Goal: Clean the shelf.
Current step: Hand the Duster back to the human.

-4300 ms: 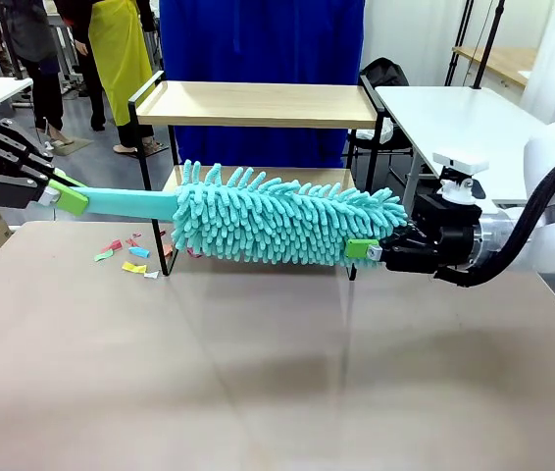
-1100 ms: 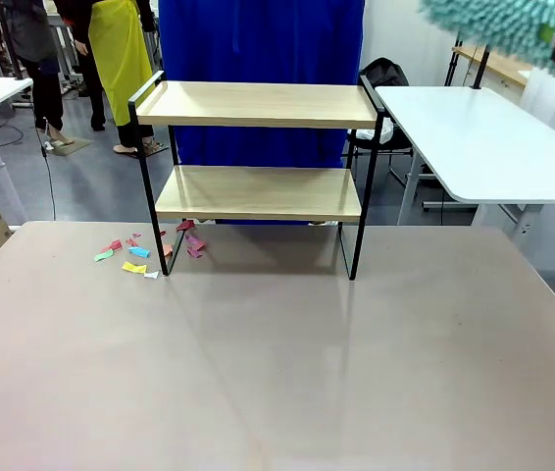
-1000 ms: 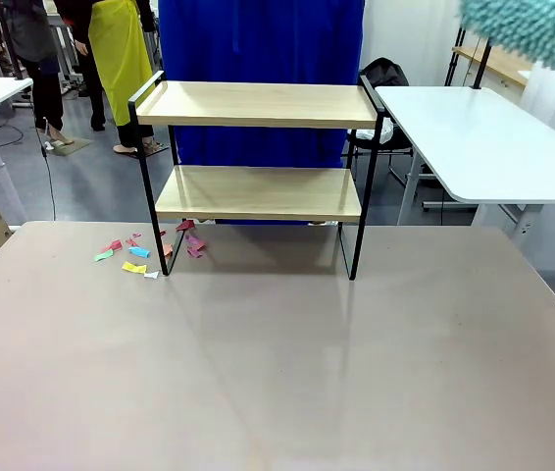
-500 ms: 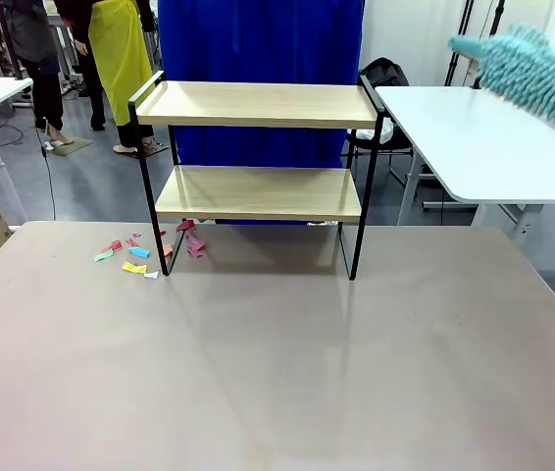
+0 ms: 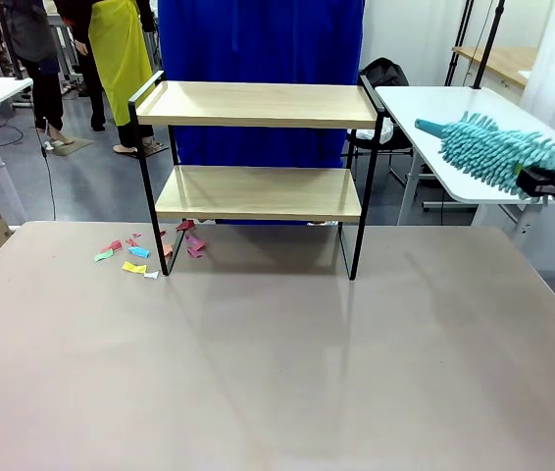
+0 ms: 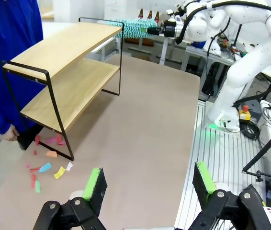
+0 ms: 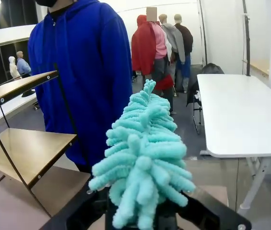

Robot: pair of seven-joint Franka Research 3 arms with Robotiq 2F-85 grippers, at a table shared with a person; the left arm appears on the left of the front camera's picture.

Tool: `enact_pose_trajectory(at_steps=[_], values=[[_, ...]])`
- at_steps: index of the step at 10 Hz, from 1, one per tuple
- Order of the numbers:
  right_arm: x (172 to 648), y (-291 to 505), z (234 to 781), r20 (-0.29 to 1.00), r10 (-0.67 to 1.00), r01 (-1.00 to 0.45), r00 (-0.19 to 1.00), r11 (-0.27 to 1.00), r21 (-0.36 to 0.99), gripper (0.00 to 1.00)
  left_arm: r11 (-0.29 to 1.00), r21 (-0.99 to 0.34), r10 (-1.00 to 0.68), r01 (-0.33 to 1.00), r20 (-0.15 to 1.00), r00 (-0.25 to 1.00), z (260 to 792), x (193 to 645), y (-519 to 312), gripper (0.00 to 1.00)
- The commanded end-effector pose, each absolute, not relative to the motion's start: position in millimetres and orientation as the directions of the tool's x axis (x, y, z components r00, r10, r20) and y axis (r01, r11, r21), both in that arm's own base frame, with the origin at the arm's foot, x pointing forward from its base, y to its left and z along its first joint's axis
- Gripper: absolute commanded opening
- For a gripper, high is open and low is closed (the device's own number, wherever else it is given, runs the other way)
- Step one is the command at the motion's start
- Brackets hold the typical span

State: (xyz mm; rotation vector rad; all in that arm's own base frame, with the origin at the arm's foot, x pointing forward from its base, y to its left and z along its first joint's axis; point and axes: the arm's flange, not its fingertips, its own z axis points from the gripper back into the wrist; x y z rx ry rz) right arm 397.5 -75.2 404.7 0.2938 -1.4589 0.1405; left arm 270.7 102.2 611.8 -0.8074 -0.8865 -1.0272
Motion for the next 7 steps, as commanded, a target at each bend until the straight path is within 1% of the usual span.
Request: enact_pose_trajectory(at_steps=[1,7], values=[[394.4,-75.0,411.7,0.988,-0.096,-0.261,0.122,0.957,0.126,0.17,0.294,-0.125,-0.344,0.948,0.911,0.226,613.6,270.9,100.9,0.95],[394.4,-75.0,411.7,0.988,-0.096,-0.261,0.122,0.957,0.126,0.17,0.294,-0.125,-0.344,0.948,0.911,0.226,613.6,270.9,100.9,0.95]])
